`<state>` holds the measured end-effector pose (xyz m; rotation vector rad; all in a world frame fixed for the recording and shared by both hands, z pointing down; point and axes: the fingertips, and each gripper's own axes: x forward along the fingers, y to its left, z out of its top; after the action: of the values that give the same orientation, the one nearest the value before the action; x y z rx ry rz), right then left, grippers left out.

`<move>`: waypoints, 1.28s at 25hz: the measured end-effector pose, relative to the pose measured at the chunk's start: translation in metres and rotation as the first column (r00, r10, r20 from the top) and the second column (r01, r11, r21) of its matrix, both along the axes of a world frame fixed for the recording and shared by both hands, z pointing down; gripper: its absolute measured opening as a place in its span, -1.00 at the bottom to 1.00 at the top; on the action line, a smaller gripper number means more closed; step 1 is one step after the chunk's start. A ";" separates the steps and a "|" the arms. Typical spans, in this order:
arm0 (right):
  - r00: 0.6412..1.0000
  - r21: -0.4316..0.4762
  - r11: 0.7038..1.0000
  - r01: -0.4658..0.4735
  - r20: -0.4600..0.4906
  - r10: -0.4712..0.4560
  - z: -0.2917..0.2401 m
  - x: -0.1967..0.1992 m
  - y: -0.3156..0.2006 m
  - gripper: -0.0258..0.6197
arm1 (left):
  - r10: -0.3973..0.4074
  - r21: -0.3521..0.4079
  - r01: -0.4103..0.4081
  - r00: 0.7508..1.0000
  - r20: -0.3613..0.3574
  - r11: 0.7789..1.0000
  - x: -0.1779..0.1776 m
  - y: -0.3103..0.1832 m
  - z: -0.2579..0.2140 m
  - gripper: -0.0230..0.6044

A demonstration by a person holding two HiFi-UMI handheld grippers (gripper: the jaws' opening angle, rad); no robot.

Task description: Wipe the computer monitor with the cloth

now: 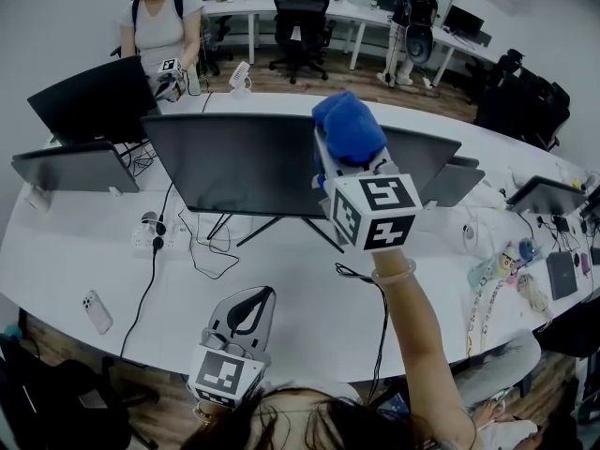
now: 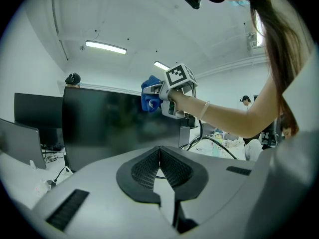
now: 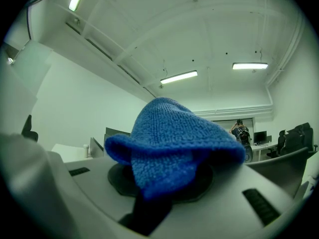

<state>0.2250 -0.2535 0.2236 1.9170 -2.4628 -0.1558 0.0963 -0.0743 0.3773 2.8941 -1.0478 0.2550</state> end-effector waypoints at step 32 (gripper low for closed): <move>1.000 -0.007 1.000 -0.017 -0.002 0.017 0.002 0.049 0.018 -0.61 | 0.033 -0.039 -0.033 0.999 0.004 0.999 0.052 0.011 -0.004 -0.90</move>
<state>0.2741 -0.2358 0.2256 1.9332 -2.4420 -0.1481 0.1481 -0.0635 0.3732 2.8791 -0.9853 0.2801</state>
